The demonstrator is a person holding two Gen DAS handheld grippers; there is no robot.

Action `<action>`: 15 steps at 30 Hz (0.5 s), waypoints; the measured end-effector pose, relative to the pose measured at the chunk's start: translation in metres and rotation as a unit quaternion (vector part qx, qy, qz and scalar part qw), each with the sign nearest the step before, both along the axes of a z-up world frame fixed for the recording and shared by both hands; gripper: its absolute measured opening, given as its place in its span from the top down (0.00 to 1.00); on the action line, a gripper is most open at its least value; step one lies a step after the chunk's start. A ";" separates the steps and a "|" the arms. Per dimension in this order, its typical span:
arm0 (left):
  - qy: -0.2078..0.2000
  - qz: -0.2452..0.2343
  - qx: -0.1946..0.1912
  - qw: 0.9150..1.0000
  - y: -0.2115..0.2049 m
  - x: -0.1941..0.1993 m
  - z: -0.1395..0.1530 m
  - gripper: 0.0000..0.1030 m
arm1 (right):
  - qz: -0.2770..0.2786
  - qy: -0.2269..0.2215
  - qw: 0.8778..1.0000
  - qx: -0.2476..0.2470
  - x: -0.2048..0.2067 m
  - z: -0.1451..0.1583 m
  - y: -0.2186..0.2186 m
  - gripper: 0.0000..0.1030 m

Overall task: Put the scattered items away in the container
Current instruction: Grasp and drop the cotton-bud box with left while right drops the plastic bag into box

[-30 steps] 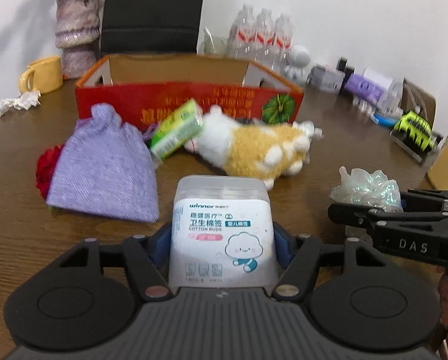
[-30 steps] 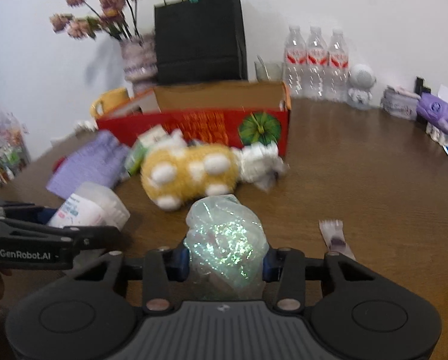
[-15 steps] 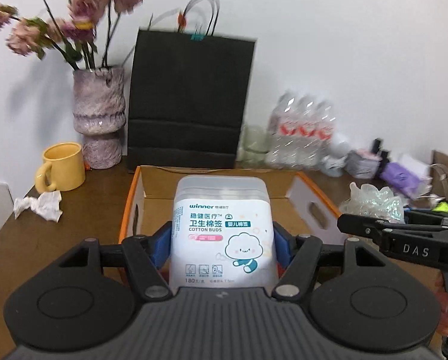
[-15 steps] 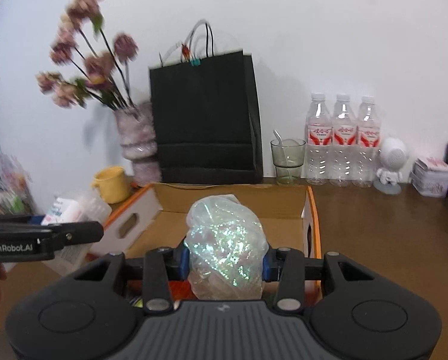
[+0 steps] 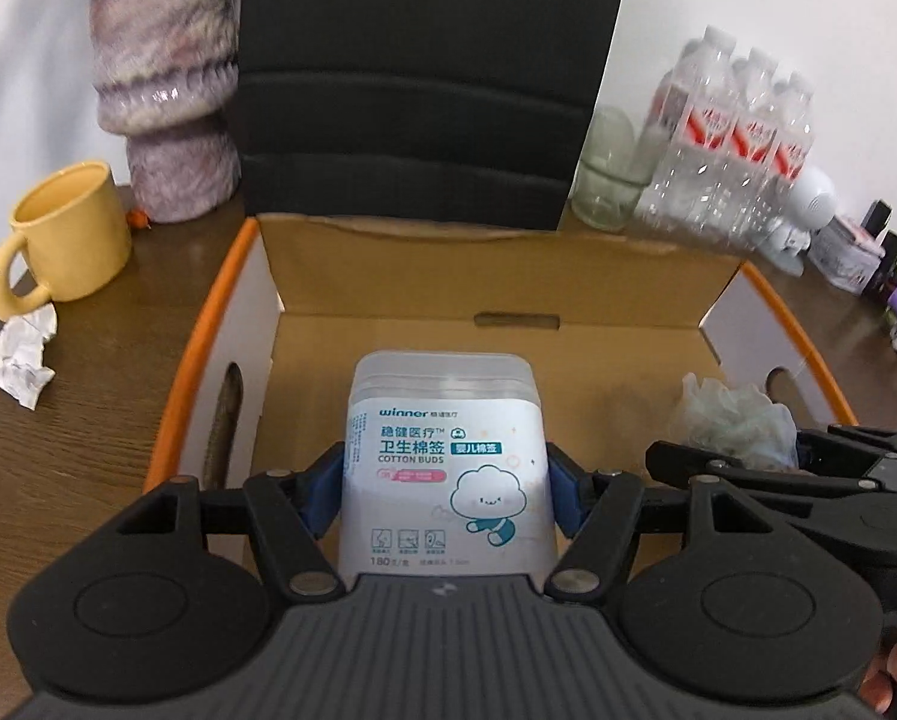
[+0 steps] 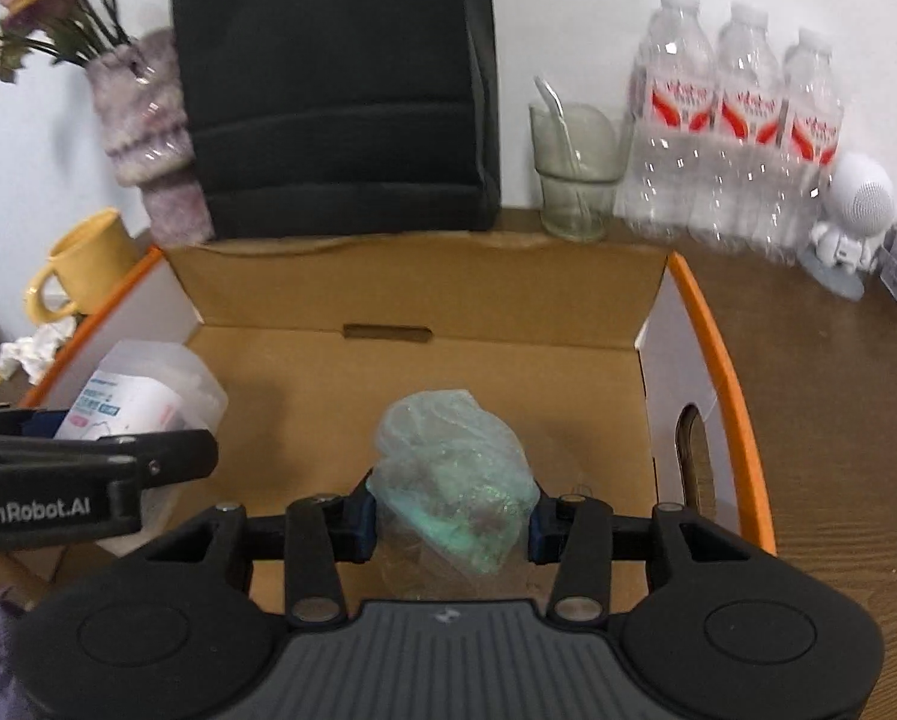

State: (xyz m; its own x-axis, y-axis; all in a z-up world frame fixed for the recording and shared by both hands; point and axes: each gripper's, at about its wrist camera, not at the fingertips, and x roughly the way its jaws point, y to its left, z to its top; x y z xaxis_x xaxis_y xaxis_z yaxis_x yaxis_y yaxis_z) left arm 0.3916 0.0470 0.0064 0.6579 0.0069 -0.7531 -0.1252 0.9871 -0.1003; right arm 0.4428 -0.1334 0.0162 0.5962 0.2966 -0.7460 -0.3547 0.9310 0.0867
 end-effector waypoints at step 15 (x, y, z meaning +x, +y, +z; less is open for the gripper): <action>-0.045 0.018 0.000 0.999 0.005 -0.018 0.015 0.01 | -0.001 0.012 1.000 0.017 -0.014 0.010 -0.013 0.11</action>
